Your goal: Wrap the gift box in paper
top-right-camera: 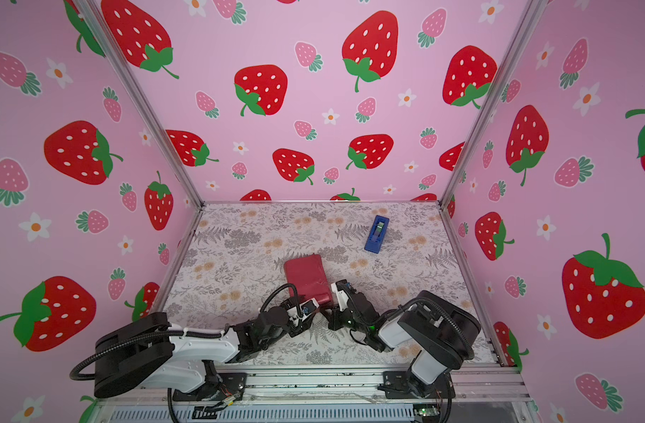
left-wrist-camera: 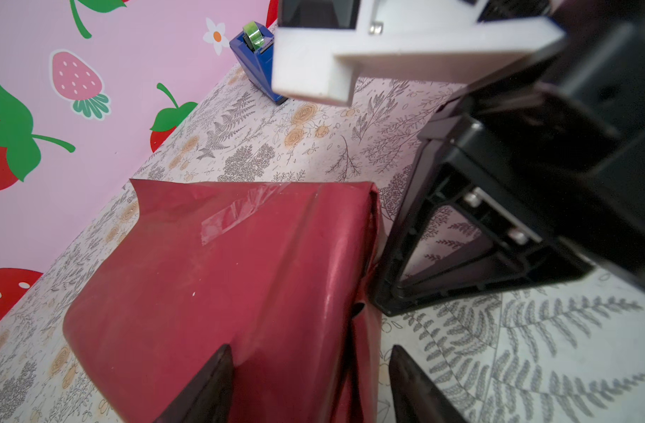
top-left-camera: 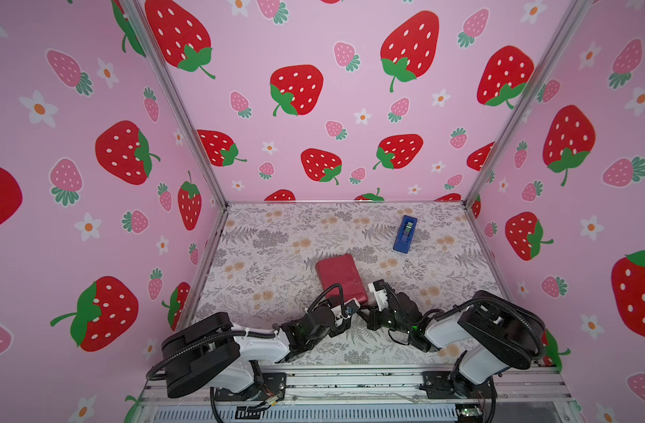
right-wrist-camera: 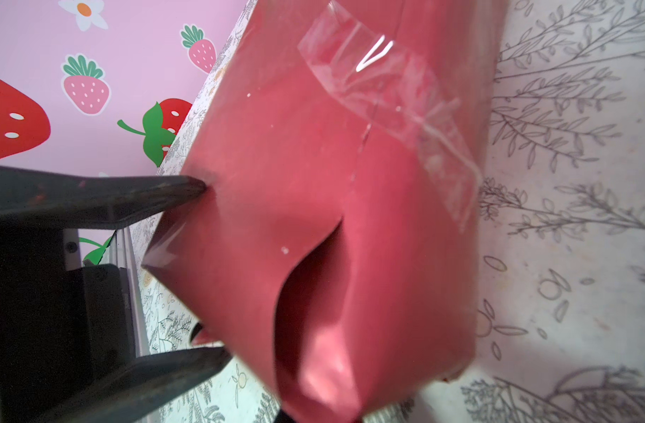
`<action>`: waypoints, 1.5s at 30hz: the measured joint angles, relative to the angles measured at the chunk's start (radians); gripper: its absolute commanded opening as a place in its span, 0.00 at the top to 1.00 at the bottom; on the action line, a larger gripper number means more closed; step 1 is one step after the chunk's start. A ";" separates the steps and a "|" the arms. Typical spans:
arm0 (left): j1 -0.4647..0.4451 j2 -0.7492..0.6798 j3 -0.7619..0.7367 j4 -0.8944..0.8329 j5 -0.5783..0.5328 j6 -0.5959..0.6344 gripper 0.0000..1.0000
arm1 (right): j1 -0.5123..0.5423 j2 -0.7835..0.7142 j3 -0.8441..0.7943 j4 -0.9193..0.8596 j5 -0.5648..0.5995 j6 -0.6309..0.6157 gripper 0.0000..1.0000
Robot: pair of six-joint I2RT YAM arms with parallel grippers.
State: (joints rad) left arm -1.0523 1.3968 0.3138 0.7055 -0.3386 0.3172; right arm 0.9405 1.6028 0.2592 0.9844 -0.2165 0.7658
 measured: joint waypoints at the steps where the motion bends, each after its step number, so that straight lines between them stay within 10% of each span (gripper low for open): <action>1: 0.000 0.012 0.002 0.013 -0.005 0.000 0.34 | 0.000 0.000 0.000 0.000 0.000 0.000 1.00; 17: -0.001 0.074 0.011 0.098 -0.063 0.004 0.47 | 0.000 -0.022 0.005 -0.023 0.008 0.000 1.00; 29: 0.000 0.084 0.011 0.111 -0.072 0.003 0.47 | -0.036 -0.334 0.043 -0.314 0.075 -0.054 0.82; 45: -0.001 0.084 0.011 0.113 -0.073 0.000 0.47 | -0.663 -0.227 0.379 -0.654 -0.251 -0.115 0.83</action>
State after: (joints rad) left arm -1.0531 1.4811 0.3252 0.8181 -0.4114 0.3176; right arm 0.2779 1.3758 0.6384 0.3305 -0.4679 0.6506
